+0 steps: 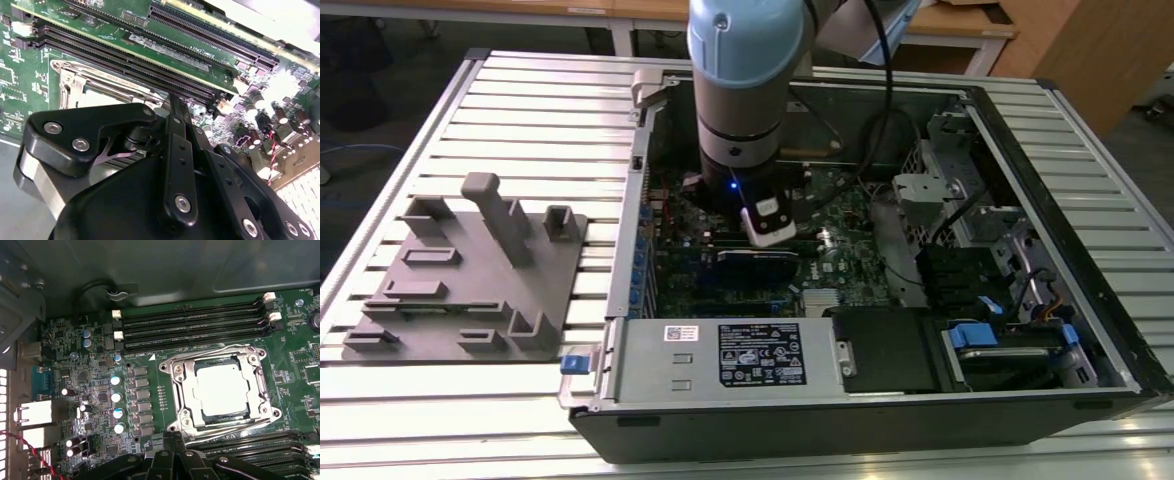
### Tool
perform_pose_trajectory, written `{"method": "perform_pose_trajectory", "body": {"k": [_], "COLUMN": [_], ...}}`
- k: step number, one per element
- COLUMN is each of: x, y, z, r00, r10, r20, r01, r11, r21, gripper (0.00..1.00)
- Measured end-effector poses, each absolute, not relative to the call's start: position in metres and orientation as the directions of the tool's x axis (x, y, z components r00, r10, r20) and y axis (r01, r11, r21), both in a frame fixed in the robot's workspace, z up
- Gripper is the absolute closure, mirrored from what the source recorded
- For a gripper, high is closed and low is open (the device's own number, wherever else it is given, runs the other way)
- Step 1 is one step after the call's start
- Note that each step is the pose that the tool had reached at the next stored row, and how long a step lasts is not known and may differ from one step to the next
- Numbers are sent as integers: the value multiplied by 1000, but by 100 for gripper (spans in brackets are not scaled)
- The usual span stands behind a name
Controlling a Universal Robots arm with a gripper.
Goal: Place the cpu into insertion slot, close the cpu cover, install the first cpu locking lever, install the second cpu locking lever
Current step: 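Install the second cpu locking lever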
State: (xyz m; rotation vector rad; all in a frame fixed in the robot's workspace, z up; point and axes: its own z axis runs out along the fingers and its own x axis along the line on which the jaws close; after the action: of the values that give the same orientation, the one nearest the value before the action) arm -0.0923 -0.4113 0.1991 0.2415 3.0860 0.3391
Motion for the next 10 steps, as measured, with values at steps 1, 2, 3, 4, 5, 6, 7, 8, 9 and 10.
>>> {"method": "perform_pose_trajectory", "body": {"k": [1, 2, 3, 4, 5, 6, 7, 8, 9, 10], "x": [-92, -92, -92, -92, -92, -92, -92, -92, -92, -92], "y": [-411, -411, -411, -411, -411, -411, -411, -411, -411, -411], "z": [198, 198, 197, 197, 197, 197, 196, 196, 196, 195], "r00": [-988, -988, -988, -988, -988, -988, -988, -988, -988, -988], "r10": [157, 157, 157, 157, 157, 157, 157, 157, 157, 157], "r20": [-10, -10, -10, -9, -8, -8, -7, -7, -6, -6], "r01": [151, 151, 151, 151, 151, 151, 151, 151, 151, 151], "r11": [964, 964, 963, 962, 961, 960, 960, 959, 958, 957], "r21": [219, 220, 223, 228, 232, 235, 238, 240, 244, 247], "gripper": [90, 90, 90, 90, 90, 90, 90, 90, 90, 90]}}
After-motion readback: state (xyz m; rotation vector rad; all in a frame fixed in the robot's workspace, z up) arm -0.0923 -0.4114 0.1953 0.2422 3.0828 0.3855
